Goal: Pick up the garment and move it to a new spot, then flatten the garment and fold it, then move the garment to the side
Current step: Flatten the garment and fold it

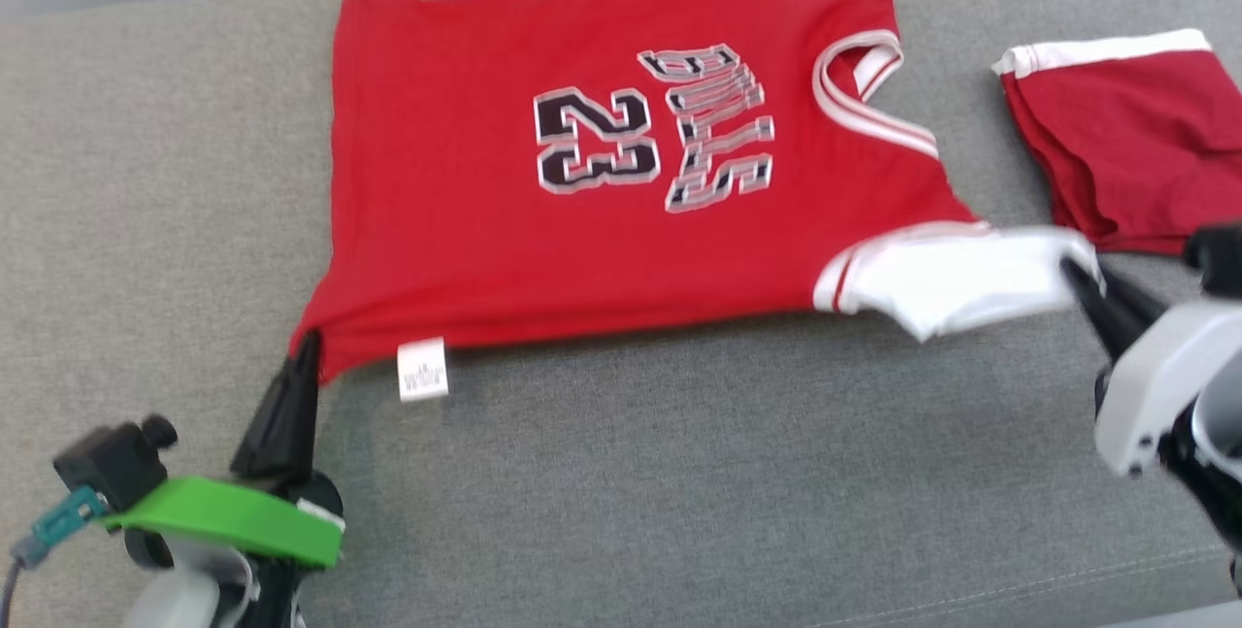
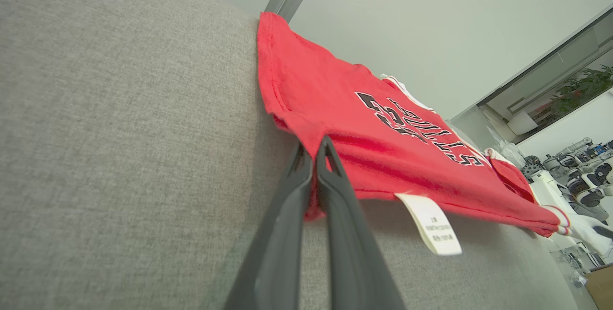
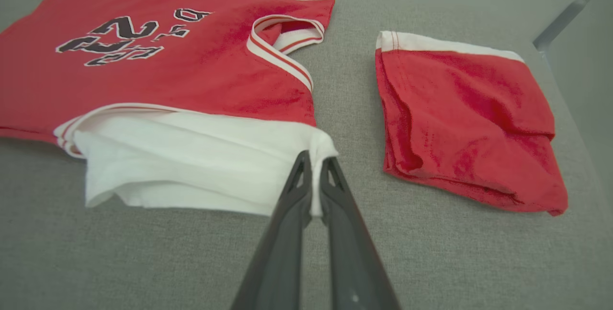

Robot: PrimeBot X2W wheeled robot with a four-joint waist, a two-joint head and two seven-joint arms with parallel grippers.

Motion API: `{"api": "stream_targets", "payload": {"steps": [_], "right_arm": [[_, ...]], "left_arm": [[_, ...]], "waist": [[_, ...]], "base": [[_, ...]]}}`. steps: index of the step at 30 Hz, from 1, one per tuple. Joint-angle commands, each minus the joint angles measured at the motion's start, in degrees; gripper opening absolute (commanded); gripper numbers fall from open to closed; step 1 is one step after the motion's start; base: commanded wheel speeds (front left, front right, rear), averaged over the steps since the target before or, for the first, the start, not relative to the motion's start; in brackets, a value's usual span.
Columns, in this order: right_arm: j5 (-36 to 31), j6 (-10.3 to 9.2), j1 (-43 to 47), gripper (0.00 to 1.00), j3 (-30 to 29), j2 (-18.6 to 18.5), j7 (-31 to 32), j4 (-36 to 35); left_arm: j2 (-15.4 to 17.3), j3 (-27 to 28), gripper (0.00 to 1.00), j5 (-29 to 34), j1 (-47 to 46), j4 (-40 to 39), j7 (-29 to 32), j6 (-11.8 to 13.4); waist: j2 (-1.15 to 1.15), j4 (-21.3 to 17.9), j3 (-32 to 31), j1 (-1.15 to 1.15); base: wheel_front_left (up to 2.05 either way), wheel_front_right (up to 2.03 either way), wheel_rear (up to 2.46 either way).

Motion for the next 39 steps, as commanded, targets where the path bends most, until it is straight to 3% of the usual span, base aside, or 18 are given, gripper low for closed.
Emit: {"api": "stream_targets", "payload": {"steps": [1,8,13,17,25,30,39], "right_arm": [[0.44,-0.15,3.05,0.0,-1.25,0.42,2.27,-0.91],[-0.04,-0.16,14.25,0.0,-6.2,3.51,14.17,-3.56],[0.5,-0.16,20.89,0.0,-9.98,7.71,24.21,-6.04],[-0.86,-0.15,23.32,0.0,-11.89,10.06,27.31,-7.64],[-0.81,-0.15,23.81,0.0,-12.18,11.63,27.09,-10.2],[0.52,-0.14,20.8,0.0,-12.1,10.9,21.22,-11.95],[1.23,-0.14,12.08,0.0,-8.48,9.06,13.95,-5.68]], "left_arm": [[0.39,-0.21,0.0,-1.17,2.14,0.34,0.16,0.09],[0.5,-2.2,0.0,-1.09,6.59,2.35,1.37,0.61],[0.11,-4.12,0.0,-0.87,8.92,4.56,3.44,1.92],[0.76,-6.19,0.0,-0.43,10.65,6.03,6.55,3.05],[1.92,-7.98,0.0,-1.76,13.17,4.51,11.08,3.69],[0.78,-7.56,0.0,-2.4,10.66,2.38,10.51,3.04],[-1.95,-7.57,0.0,-1.62,1.75,4.73,11.29,2.82]], "waist": [[0.0,0.87,-3.84,0.0],[0.0,2.79,-6.47,0.0],[0.0,3.83,-7.79,0.0],[0.0,4.23,-8.32,0.0],[0.0,4.87,-8.51,0.0],[0.0,5.61,-8.46,0.0],[0.0,5.64,-7.99,0.0]], "base": [[0.0,0.0,0.0],[0.0,0.0,0.0],[0.0,0.0,0.0],[0.0,0.0,0.0],[0.0,0.0,0.0],[0.0,0.0,0.0],[0.0,0.0,0.0]]}}
